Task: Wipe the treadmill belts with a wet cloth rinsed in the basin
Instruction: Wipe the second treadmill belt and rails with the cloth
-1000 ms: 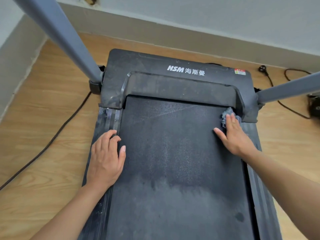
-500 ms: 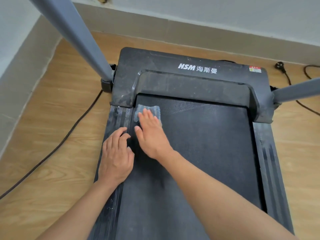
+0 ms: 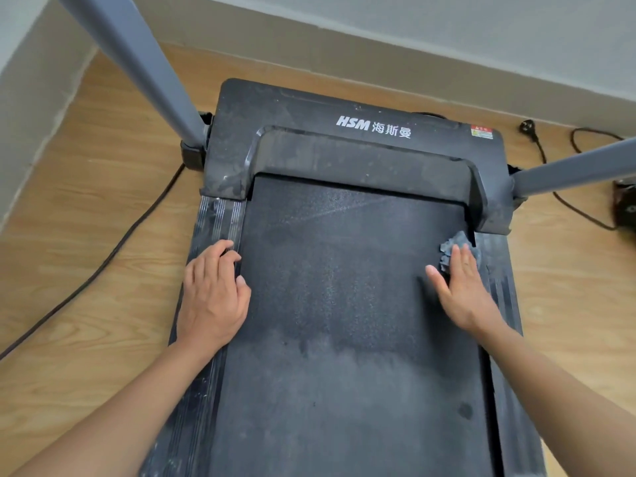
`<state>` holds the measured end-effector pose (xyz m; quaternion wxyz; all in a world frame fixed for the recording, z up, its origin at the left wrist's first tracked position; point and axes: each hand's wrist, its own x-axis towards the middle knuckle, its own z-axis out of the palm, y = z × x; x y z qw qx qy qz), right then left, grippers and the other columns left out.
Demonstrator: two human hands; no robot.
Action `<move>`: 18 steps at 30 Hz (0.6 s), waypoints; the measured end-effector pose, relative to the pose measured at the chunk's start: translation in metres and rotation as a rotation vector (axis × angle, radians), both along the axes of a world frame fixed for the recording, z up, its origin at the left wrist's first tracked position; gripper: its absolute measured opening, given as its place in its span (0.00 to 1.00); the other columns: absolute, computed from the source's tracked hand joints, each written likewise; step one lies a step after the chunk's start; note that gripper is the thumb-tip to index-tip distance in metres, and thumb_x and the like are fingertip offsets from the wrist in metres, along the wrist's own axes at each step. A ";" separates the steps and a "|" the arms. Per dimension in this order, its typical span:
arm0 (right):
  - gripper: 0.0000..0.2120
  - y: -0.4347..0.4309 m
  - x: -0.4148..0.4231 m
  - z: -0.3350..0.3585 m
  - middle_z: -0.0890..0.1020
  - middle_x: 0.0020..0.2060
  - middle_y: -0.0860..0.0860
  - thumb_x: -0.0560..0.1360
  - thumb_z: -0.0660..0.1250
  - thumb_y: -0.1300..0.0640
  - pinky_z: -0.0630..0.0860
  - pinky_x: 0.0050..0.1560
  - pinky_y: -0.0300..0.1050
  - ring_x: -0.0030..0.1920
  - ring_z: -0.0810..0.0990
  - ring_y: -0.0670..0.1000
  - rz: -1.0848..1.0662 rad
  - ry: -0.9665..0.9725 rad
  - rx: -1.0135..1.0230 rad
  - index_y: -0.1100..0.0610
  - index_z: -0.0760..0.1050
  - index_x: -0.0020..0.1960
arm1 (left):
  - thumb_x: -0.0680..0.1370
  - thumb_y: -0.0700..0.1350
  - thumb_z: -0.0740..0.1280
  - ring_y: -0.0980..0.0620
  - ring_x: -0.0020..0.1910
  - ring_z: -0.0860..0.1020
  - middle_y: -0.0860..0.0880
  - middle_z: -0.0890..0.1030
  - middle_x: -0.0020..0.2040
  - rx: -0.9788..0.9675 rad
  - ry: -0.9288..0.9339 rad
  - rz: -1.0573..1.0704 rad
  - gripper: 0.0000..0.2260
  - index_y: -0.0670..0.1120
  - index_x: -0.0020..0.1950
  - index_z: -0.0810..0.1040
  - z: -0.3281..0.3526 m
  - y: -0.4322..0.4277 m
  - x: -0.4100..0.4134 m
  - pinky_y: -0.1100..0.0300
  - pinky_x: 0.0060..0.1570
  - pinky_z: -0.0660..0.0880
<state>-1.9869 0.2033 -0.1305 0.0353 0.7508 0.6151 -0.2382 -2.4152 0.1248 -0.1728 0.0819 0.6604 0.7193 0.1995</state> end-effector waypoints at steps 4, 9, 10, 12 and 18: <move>0.38 0.010 -0.053 -0.016 0.46 0.83 0.60 0.85 0.52 0.39 0.41 0.82 0.57 0.83 0.41 0.55 -0.038 0.093 0.126 0.64 0.49 0.83 | 0.78 0.40 0.62 0.41 0.69 0.73 0.43 0.73 0.71 0.013 -0.004 -0.001 0.14 0.41 0.63 0.74 0.000 0.001 -0.001 0.42 0.68 0.68; 0.39 -0.003 -0.194 -0.026 0.48 0.83 0.60 0.81 0.48 0.39 0.41 0.82 0.55 0.84 0.42 0.57 0.388 0.183 0.153 0.63 0.51 0.83 | 0.76 0.35 0.58 0.42 0.71 0.72 0.44 0.72 0.72 0.010 -0.053 -0.038 0.19 0.41 0.66 0.73 -0.003 0.001 -0.002 0.46 0.71 0.67; 0.38 -0.007 -0.223 -0.026 0.46 0.83 0.59 0.82 0.49 0.41 0.40 0.82 0.54 0.83 0.40 0.55 0.473 0.206 0.145 0.62 0.49 0.84 | 0.75 0.34 0.57 0.41 0.71 0.72 0.43 0.73 0.72 0.025 -0.087 -0.036 0.20 0.40 0.67 0.73 -0.004 0.001 -0.003 0.47 0.73 0.67; 0.34 -0.013 -0.272 -0.025 0.44 0.84 0.57 0.84 0.51 0.46 0.40 0.82 0.54 0.83 0.39 0.53 0.636 0.235 0.111 0.61 0.47 0.84 | 0.75 0.33 0.55 0.40 0.70 0.73 0.40 0.74 0.71 0.074 -0.159 0.017 0.22 0.38 0.68 0.73 -0.003 0.002 -0.006 0.48 0.75 0.65; 0.35 -0.010 -0.269 -0.023 0.45 0.84 0.56 0.86 0.49 0.42 0.42 0.83 0.51 0.83 0.40 0.52 0.812 0.058 0.139 0.60 0.46 0.84 | 0.74 0.31 0.55 0.37 0.69 0.74 0.38 0.75 0.68 0.104 -0.133 0.022 0.22 0.37 0.67 0.73 -0.005 0.001 -0.009 0.44 0.74 0.67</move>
